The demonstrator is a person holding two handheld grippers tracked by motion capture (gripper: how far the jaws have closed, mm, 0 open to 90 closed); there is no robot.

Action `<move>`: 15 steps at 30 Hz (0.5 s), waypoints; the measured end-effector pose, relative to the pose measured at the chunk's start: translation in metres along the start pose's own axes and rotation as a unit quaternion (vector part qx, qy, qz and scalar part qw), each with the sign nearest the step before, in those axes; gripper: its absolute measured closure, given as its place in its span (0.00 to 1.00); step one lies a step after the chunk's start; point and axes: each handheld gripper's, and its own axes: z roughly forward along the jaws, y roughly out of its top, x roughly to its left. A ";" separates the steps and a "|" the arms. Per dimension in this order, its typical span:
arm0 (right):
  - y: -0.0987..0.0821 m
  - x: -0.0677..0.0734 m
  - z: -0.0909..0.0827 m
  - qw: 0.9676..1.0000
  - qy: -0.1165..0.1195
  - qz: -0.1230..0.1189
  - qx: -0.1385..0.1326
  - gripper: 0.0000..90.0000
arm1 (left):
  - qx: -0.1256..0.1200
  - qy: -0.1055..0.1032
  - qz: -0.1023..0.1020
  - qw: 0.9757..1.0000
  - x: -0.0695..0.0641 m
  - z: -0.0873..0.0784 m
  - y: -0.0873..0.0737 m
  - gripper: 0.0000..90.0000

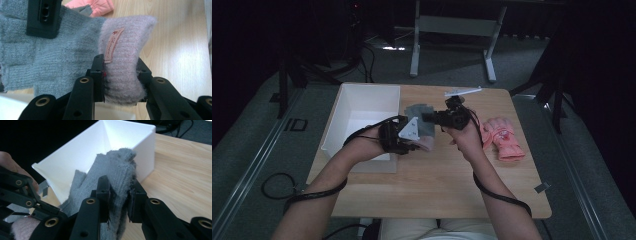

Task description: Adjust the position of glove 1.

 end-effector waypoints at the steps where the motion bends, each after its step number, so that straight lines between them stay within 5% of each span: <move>1: 0.003 0.002 0.002 1.000 0.001 -0.001 -0.001 0.83 | 0.002 0.004 0.000 1.000 0.000 -0.003 -0.001 0.76; 15: 0.031 0.032 0.038 0.999 0.015 -0.031 0.004 0.83 | 0.022 0.024 -0.016 0.999 0.008 -0.032 -0.033 0.75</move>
